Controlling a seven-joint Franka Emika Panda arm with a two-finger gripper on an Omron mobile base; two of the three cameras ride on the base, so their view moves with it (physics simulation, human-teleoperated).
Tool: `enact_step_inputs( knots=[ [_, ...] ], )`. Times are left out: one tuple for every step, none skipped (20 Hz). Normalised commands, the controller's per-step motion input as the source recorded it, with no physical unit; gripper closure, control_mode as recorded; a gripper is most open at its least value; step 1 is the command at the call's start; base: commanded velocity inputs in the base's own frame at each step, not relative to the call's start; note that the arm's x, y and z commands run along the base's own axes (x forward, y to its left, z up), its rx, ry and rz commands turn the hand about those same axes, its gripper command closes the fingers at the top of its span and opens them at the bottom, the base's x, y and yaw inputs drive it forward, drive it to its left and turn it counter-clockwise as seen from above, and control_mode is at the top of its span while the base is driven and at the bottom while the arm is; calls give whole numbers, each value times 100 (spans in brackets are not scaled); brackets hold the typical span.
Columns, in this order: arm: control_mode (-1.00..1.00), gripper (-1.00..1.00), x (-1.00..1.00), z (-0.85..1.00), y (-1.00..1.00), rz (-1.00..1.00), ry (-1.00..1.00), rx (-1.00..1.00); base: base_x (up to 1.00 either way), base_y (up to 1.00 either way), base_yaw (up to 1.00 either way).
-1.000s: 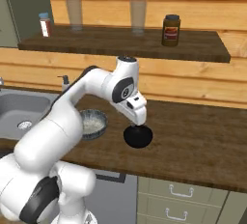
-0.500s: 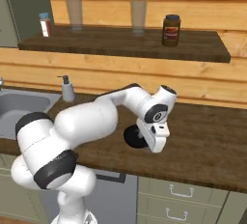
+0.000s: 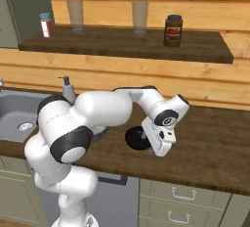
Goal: Pick up the bowls on the counter and stack them on top of one another in the open cabinet. Place the smaller bowl on top of the larger bowl.
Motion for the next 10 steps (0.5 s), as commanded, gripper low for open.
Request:
enact_step_inputs(
  knots=[
    [-100, -100, 46, -4, 43, 0, 0, 0, 0, 0, 0],
    [-100, -100, 46, -2, 44, 0, 0, 0, 0, 0, 0],
    [-100, -100, 36, -6, 40, 0, 0, -3, 0, 0, 0],
    [-100, -100, 21, -22, 26, 0, 0, -2, 0, 0, 0],
    [-100, -100, 8, -34, 4, 0, 0, 0, 0, 0, 0],
    [-100, -100, 3, -43, 6, 0, 0, 0, 0, 0, 0],
    [-100, -100, 6, -39, 4, 0, 0, 0, 0, 0, 0],
    [-100, -100, 2, -38, 0, 0, 0, 0, 0, 0, 0],
    [-100, -100, 0, -47, 0, 0, 0, 0, 0, 0, 0],
    [-100, -100, 0, -51, 0, 0, 0, 0, 0, 0, 0]
  ],
)
